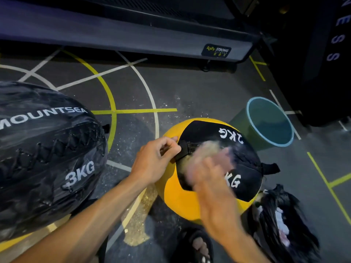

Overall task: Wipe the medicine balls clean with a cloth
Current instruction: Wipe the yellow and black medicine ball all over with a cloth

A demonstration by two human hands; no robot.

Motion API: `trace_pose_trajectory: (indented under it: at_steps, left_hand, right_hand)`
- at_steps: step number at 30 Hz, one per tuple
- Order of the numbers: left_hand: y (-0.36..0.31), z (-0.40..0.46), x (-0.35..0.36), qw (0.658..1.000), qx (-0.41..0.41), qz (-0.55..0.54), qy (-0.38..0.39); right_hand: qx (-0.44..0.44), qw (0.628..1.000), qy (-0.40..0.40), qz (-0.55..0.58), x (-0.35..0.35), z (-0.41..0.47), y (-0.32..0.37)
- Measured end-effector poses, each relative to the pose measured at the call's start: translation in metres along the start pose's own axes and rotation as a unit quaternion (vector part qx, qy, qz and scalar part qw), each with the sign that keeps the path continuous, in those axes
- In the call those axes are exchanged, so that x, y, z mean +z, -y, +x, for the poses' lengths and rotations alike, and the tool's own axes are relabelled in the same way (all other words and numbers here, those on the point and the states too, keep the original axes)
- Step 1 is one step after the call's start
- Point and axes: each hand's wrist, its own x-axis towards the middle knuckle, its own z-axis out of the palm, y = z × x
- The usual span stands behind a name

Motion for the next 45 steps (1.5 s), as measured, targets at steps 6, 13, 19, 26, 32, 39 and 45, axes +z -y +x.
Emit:
trace_pose_trajectory:
  at_steps: [6, 13, 19, 26, 32, 39, 45]
  left_hand:
    - [0.003, 0.011, -0.005, 0.999, -0.003, 0.036, 0.020]
    - [0.006, 0.015, 0.000, 0.996, -0.016, 0.088, -0.007]
    - [0.011, 0.010, -0.006, 0.996, -0.008, 0.085, 0.003]
    - [0.008, 0.012, -0.012, 0.993, -0.034, 0.105, -0.028]
    - [0.006, 0.007, -0.023, 0.987, -0.023, 0.156, -0.004]
    - [0.005, 0.010, -0.021, 0.989, -0.022, 0.147, 0.023]
    - [0.013, 0.009, -0.032, 0.995, -0.038, 0.084, 0.031]
  right_hand:
    - [-0.019, 0.999, 0.030, -0.015, -0.020, -0.043, -0.037]
    - [0.044, 0.993, -0.026, 0.106, 0.017, 0.014, 0.020]
    - [-0.059, 0.998, 0.034, 0.010, -0.003, 0.023, -0.030]
    - [-0.010, 0.999, -0.021, 0.044, 0.016, 0.023, 0.001]
    - [0.023, 0.996, -0.037, 0.080, -0.033, 0.034, -0.039]
    - [0.296, 0.941, -0.099, 0.128, -0.065, 0.091, -0.132]
    - [0.104, 0.988, -0.017, 0.116, -0.052, 0.088, -0.103]
